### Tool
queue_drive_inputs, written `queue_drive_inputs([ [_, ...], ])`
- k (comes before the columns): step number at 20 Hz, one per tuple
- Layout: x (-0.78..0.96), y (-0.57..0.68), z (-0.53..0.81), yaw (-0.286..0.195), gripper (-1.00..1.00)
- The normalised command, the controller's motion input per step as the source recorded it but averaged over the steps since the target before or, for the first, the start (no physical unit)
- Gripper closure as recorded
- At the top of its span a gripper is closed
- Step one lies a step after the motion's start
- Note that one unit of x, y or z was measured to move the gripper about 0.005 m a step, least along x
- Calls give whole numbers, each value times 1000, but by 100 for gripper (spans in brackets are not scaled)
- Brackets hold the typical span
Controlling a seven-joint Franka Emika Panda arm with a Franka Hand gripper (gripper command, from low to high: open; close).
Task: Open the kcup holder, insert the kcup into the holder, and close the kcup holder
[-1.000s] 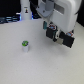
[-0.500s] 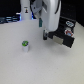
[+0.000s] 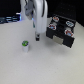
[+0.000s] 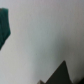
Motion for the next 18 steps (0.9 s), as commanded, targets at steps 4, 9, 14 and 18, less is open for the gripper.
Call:
queue_drive_inputs([
  [4,-386,-478,-329,-232,-100],
  [9,-389,-481,-432,-236,-100],
  [14,-368,-490,-477,-238,-100],
  [18,-256,-389,-483,-227,-100],
])
